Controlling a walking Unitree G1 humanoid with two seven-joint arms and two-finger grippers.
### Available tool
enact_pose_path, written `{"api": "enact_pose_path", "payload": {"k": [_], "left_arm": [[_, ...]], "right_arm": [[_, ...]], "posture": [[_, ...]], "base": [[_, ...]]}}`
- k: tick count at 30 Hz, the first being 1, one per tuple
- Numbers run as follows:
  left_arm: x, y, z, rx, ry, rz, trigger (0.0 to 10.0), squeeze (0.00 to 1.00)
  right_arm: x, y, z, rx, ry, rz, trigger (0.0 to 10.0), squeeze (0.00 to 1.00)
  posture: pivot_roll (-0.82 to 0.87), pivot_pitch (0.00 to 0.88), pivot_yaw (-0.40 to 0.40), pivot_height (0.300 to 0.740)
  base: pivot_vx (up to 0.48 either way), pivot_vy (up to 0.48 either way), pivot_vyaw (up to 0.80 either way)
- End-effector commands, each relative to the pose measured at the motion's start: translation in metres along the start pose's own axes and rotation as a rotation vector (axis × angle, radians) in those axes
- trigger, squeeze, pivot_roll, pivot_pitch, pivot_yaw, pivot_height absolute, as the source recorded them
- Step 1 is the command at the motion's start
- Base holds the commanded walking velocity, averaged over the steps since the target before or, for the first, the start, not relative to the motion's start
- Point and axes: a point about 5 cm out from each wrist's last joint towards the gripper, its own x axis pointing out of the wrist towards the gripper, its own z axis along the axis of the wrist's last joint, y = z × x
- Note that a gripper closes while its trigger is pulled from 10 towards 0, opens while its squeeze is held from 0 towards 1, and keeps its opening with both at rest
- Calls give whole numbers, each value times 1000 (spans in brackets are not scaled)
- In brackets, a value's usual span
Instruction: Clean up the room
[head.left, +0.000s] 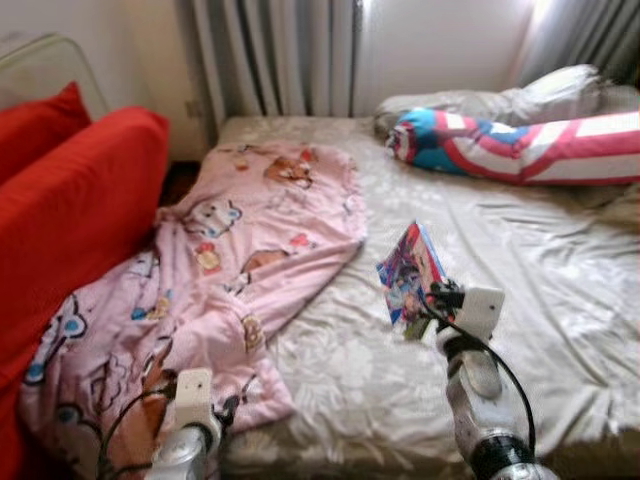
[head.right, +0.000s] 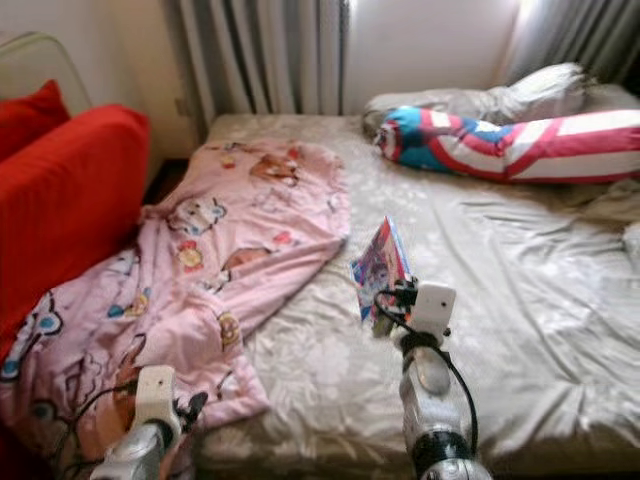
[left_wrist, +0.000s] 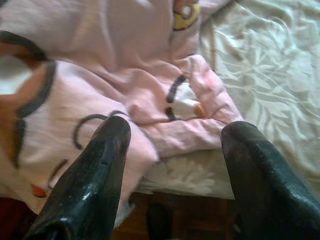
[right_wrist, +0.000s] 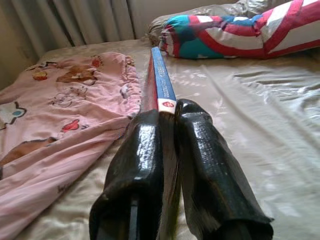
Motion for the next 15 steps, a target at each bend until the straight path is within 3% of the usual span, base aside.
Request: {"api": "enact_pose_path", "payload": {"k": [1, 15], "left_arm": [[-1, 1, -4, 0, 14, 7, 10000, 0], [-1, -2, -4, 3, 10, -4, 10000, 0]], "right_arm": [[4, 3, 9, -8, -47, 10, 10000, 0], [4, 1, 7, -10, -39, 3, 10000, 0]], "posture": [[-84, 0, -7, 740], [-88, 0, -11, 740]], "base": [[0, -352, 0], [0, -348, 0]]}}
